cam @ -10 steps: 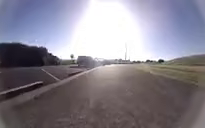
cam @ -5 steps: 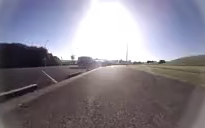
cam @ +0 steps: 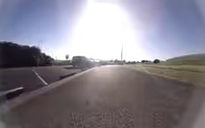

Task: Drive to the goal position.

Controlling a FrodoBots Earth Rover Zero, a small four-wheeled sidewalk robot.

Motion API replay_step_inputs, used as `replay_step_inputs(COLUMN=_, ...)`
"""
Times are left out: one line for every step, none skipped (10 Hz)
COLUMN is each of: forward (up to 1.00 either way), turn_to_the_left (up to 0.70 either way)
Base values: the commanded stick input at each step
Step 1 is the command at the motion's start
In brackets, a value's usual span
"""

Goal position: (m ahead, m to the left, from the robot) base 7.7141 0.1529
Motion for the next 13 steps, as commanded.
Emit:
replay_step_inputs(forward=0.70, turn_to_the_left=-0.06)
replay_step_inputs(forward=0.70, turn_to_the_left=0.00)
replay_step_inputs(forward=0.70, turn_to_the_left=0.00)
replay_step_inputs(forward=0.70, turn_to_the_left=0.00)
replay_step_inputs(forward=0.70, turn_to_the_left=0.00)
replay_step_inputs(forward=0.70, turn_to_the_left=0.00)
replay_step_inputs(forward=0.70, turn_to_the_left=0.00)
replay_step_inputs(forward=0.70, turn_to_the_left=0.00)
replay_step_inputs(forward=0.70, turn_to_the_left=0.00)
replay_step_inputs(forward=0.70, turn_to_the_left=0.00)
replay_step_inputs(forward=0.70, turn_to_the_left=0.00)
replay_step_inputs(forward=0.70, turn_to_the_left=0.00)
replay_step_inputs(forward=0.70, turn_to_the_left=0.00)
